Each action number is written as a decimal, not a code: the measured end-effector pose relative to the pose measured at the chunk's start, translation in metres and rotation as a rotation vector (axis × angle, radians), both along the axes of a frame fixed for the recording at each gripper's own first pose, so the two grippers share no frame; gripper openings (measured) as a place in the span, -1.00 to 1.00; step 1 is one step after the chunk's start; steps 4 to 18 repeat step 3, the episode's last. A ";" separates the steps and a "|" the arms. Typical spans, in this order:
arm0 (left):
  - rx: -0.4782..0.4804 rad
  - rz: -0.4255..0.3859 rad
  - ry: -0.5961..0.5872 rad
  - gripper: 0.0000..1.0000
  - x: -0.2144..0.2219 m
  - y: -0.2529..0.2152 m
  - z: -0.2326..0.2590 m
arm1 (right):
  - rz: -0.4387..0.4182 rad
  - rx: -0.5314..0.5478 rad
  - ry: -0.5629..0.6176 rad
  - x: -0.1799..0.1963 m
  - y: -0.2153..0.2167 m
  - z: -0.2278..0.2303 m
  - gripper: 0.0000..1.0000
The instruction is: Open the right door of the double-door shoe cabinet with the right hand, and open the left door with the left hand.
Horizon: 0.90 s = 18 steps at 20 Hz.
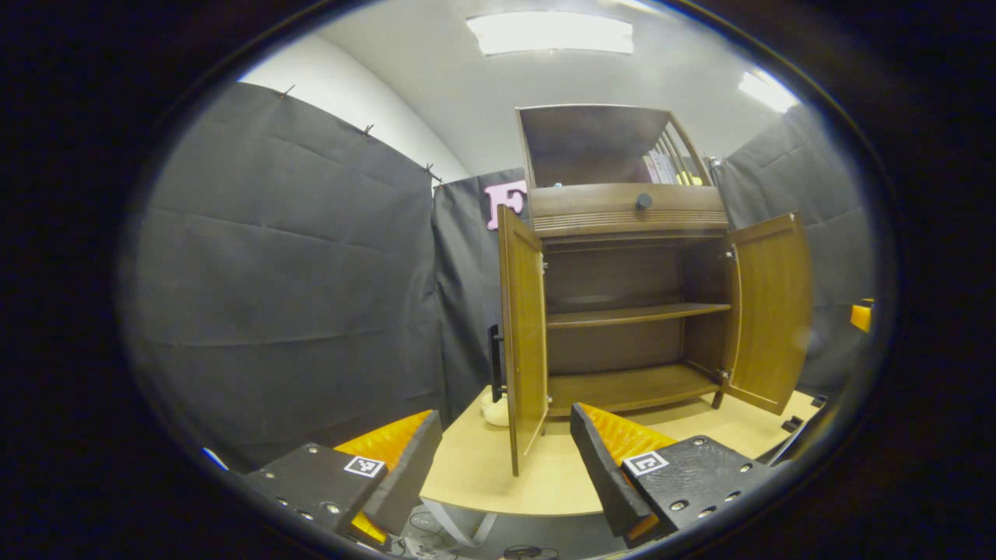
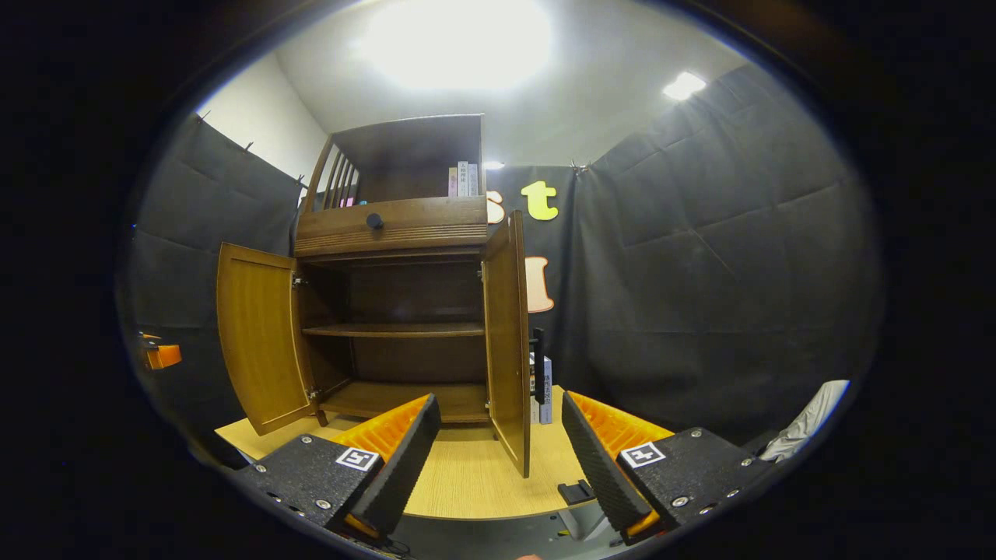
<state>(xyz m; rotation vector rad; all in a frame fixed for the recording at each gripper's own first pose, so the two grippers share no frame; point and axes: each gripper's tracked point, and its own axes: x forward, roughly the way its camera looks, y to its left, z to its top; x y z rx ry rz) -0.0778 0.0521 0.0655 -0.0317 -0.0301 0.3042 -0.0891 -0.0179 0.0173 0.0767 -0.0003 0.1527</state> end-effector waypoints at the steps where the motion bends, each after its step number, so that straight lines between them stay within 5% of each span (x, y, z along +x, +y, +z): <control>1: -0.003 0.001 -0.001 1.00 0.001 0.000 0.001 | 0.002 0.000 0.001 0.001 0.001 -0.001 0.93; 18: -0.001 0.004 -0.004 1.00 0.002 0.002 0.002 | 0.005 -0.002 0.000 0.004 0.002 0.000 0.94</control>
